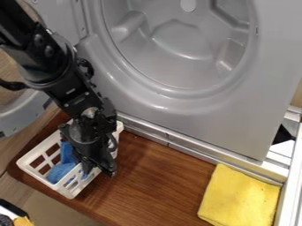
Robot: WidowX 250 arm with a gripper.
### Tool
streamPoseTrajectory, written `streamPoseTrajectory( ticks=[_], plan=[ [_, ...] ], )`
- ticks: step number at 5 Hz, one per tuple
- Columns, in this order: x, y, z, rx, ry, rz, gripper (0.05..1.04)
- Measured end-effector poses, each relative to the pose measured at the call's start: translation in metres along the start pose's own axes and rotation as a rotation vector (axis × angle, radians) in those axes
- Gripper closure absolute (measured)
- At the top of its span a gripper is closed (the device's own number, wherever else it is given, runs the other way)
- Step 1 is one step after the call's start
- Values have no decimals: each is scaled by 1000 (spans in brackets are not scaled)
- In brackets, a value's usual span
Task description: Move the white basket to the left side of the table
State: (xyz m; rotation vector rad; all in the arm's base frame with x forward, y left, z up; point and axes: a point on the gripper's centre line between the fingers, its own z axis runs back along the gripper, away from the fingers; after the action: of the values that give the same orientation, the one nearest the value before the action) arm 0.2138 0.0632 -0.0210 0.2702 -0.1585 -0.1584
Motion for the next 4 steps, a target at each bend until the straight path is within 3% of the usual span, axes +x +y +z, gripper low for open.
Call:
streamPoseTrajectory(
  ticks=[1,3,4],
  plan=[
    [-1,1,0,15,33,23,753],
    [2,2,12,16,-5,38,162],
    [7,0,25,-19,-47,15,75]
  ],
)
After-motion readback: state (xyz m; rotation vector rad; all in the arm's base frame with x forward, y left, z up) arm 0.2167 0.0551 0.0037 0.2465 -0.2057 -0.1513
